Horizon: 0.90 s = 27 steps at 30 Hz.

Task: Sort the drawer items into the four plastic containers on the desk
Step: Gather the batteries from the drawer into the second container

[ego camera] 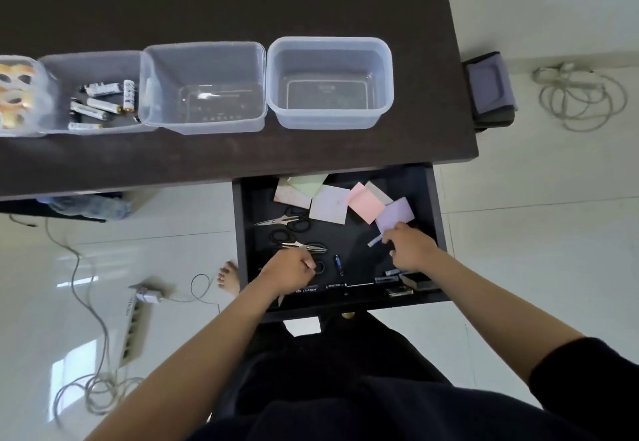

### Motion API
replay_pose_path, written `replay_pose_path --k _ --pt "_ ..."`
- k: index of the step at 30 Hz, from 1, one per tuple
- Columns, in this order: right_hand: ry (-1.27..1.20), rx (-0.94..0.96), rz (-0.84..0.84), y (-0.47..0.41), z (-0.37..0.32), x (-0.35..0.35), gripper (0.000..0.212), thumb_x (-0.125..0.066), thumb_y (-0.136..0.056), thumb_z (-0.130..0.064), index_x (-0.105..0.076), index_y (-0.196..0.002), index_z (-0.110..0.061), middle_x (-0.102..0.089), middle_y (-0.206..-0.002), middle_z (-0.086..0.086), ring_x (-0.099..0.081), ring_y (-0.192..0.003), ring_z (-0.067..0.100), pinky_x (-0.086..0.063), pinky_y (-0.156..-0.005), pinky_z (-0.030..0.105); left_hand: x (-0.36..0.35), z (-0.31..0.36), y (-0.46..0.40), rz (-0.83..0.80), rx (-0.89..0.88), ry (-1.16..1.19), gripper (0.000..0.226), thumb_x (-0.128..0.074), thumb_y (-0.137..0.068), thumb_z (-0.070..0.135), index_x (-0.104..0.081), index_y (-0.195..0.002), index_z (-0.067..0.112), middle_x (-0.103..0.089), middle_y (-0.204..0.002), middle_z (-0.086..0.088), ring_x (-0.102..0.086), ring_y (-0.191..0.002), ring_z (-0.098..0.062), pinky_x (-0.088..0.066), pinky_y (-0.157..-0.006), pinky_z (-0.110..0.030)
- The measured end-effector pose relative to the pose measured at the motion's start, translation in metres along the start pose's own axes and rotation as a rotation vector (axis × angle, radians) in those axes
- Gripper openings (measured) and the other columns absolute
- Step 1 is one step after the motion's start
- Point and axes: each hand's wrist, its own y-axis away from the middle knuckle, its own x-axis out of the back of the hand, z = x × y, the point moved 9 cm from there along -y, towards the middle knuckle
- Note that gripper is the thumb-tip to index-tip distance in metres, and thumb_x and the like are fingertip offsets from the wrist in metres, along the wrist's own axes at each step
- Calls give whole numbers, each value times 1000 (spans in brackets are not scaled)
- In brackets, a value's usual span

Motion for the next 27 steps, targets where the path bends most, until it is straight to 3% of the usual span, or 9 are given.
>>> replay_pose_path --k 4,8,12,16,21,27 --pt "-93 54 143 3 0 6 27 -51 -89 -10 -53 -114 -20 -53 -118 3 -57 -97 24 -47 -73 31 -23 7 -6 -68 19 -41 22 -61 -85 22 -66 -107 21 -70 -102 0 -64 -98 -18 -46 -85 -22" --pt "-90 103 146 3 -5 2 44 -49 -91 -12 -48 -132 -27 -48 -128 2 -50 -114 25 -51 -81 36 -38 21 -11 -95 -14 -92 37 -57 -87 24 -56 -124 32 -64 -91 4 -61 -102 -21 -47 -91 -29" --pt "27 73 92 -1 -1 -5 35 -53 -90 -16 -58 -124 -23 -46 -124 5 -43 -119 26 -51 -83 38 -50 32 -14 -162 -42 -249 50 -49 -92 26 -40 -140 37 -61 -126 0 -53 -121 -21 -42 -98 -30" --pt "152 107 46 2 0 -12 20 -53 -91 -20 -66 -105 -20 -48 -115 5 -44 -112 24 -43 -67 33 -57 27 -17 -222 -22 -387 49 -46 -91 25 -39 -138 34 -51 -138 -1 -48 -126 -25 -41 -99 -34" --pt "36 43 34 0 1 -16 23 -53 -90 -18 -61 -112 -19 -41 -122 7 -40 -114 28 -50 -83 37 -53 11 -13 -208 -10 -416 37 -47 -90 26 -51 -126 30 -55 -133 -2 -51 -121 -25 -44 -97 -34" --pt "-284 -16 -80 -1 12 -34 27 -54 -83 -1 -63 -106 -14 -48 -116 5 -57 -90 19 -47 -80 25 -30 -9 -3 -43 57 -423 37 -44 -90 27 -52 -127 25 -54 -129 -7 -53 -118 -30 -46 -93 -37"
